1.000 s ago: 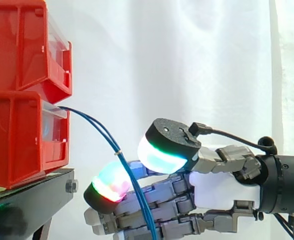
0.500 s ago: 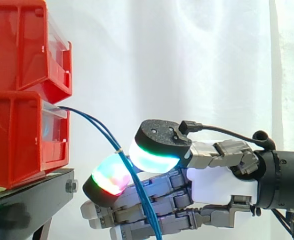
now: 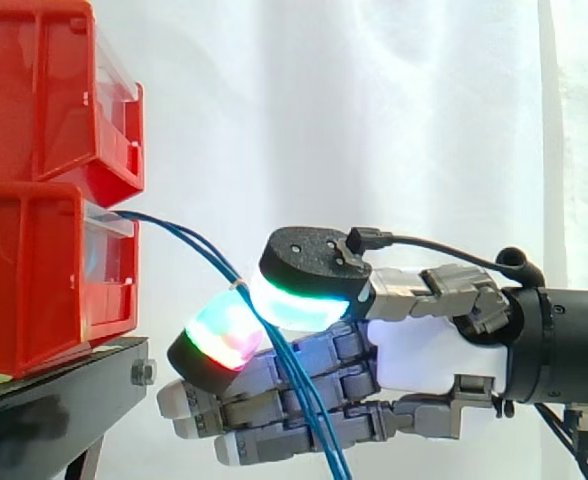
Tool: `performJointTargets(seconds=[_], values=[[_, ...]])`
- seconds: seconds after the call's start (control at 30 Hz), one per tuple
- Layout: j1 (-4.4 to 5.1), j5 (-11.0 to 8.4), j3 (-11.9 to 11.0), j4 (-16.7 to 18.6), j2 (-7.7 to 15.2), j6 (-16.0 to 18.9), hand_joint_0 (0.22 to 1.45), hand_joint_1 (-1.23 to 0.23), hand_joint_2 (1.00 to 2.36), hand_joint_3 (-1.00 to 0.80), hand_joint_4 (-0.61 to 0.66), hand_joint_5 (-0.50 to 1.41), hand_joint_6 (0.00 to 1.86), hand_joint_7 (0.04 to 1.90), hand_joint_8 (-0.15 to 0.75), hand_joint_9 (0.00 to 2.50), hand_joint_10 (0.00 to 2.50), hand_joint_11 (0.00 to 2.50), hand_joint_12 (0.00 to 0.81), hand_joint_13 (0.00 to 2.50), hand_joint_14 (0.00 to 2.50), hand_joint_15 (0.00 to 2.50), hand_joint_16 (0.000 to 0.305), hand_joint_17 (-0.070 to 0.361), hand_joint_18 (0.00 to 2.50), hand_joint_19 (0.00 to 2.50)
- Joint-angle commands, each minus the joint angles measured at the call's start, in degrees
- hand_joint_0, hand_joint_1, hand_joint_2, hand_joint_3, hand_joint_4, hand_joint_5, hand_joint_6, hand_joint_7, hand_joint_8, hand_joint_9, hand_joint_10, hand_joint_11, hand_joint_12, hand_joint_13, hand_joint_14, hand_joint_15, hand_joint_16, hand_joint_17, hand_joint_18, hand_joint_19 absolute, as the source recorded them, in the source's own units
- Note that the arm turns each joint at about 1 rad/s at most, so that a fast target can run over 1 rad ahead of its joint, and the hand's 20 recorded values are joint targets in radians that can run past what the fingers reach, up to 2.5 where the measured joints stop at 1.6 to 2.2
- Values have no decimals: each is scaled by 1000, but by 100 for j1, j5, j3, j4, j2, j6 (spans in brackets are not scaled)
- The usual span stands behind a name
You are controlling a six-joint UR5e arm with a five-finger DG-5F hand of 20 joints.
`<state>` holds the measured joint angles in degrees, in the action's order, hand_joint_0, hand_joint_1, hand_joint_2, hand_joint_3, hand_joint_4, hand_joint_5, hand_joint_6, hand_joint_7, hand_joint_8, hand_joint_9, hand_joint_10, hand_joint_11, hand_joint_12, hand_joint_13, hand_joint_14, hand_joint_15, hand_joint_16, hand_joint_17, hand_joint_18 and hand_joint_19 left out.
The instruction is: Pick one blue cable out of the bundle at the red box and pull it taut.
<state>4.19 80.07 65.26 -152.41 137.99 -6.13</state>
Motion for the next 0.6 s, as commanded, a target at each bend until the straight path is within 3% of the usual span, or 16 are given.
performJointTargets(seconds=[0.0, 0.33, 0.57], values=[[-6, 9, -75, -105, 0, 7, 610, -831, 1012, -242, 134, -176, 885, 913, 258, 313, 3, 131, 313, 109, 2, 67, 49, 110, 0, 18], [-6, 0, -269, -544, -9, 25, 614, -844, 1014, -234, 131, -171, 879, 931, 273, 392, 3, 151, 319, 160, 0, 61, 50, 111, 0, 9], [3, 9, -427, -896, -9, 42, 561, -810, 1004, -432, 170, -164, 825, 918, 278, 405, 3, 155, 322, 164, 2, 69, 51, 114, 0, 32]])
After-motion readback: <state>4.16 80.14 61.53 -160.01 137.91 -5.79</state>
